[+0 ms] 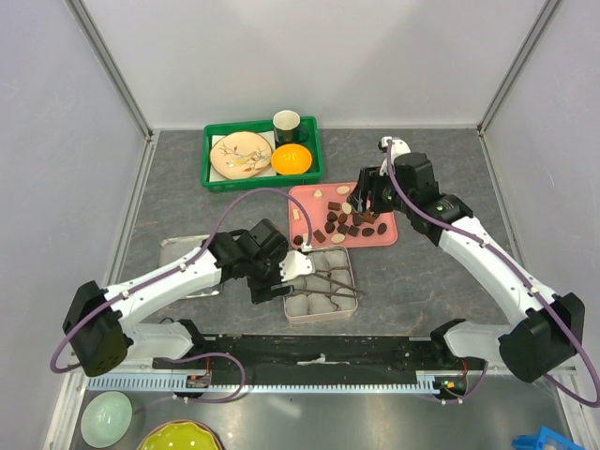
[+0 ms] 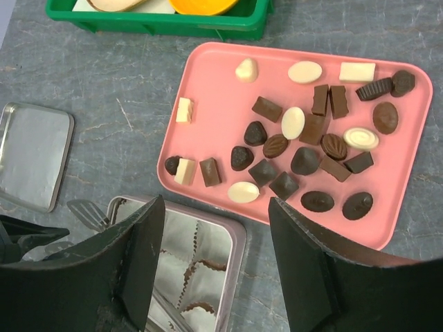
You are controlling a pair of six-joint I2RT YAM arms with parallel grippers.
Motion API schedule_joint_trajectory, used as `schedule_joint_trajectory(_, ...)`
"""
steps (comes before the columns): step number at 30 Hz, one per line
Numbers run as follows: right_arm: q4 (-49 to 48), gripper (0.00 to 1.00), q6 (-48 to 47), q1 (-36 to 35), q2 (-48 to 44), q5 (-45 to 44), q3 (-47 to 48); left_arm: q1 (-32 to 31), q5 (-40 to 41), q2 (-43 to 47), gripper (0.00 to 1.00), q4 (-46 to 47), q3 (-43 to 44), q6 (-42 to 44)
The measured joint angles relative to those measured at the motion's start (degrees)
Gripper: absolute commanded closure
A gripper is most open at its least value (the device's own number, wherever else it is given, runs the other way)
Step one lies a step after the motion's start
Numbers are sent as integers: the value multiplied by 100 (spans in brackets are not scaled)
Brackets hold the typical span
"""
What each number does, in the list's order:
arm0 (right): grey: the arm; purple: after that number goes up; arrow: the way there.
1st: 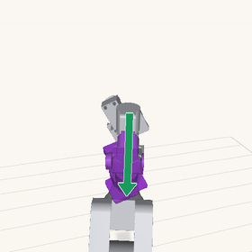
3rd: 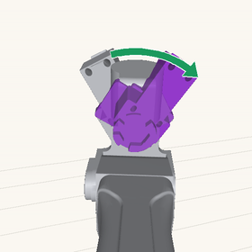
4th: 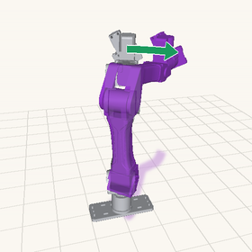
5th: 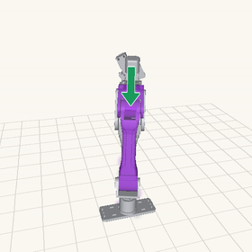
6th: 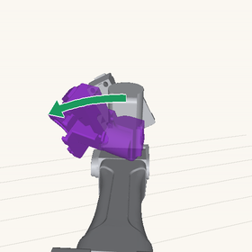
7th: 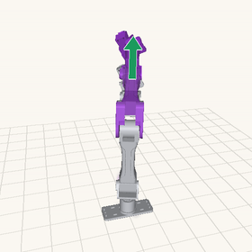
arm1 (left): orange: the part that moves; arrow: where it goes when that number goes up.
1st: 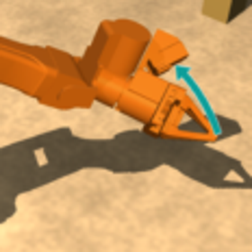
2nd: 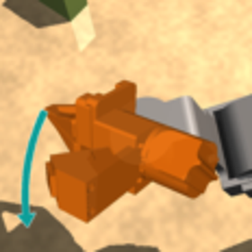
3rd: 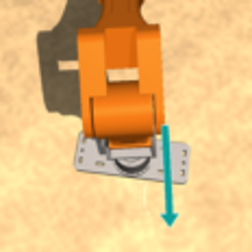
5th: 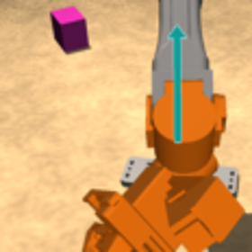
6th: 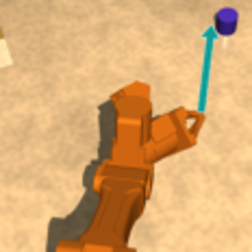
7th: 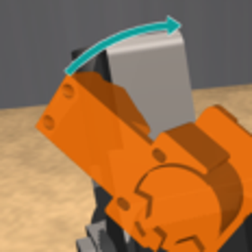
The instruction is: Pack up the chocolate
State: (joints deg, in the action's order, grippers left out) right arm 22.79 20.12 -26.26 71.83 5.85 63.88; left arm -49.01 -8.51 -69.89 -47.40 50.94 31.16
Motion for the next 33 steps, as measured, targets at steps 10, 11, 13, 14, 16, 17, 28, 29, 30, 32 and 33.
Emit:
schedule_joint_trajectory(10, -4, 33, 9, 144, -131, 236, -177, -142, 315, -337, 51, 450, -79, 20)
schedule_joint_trajectory(11, -7, 32, 11, 153, -149, 254, -195, -157, 323, -369, 57, 463, -79, 26)
schedule_joint_trajectory(13, -7, 33, 11, 160, -177, 299, -232, -188, 348, -407, 63, 485, -96, 28)
schedule_joint_trajectory(14, -4, 33, 11, 166, -190, 321, -251, -201, 352, -413, 67, 490, -107, 33)
schedule_joint_trajectory(16, -4, 32, 13, 177, -203, 337, -267, -225, 354, -422, 72, 492, -114, 35)
schedule_joint_trajectory(17, -4, 33, 13, 184, -214, 339, -271, -238, 354, -424, 74, 492, -114, 35)
schedule_joint_trajectory(28, -7, 21, 37, 243, -369, 358, -310, -289, 306, -304, 98, 444, -98, -122)
schedule_joint_trajectory(29, -9, 20, 37, 251, -404, 356, -310, -284, 293, -229, 98, 398, -61, -188)
schedule_joint_trajectory(30, -15, 19, 33, 264, -455, 354, -310, -269, 243, -146, 98, 348, 0, -234)
schedule_joint_trajectory(32, -44, 18, 31, 289, -570, 354, -310, -173, 142, -4, 98, 258, 197, -356)
schedule_joint_trajectory(33, -79, 18, 33, 302, -649, 354, -310, -79, 46, 61, 98, 251, 323, -417)
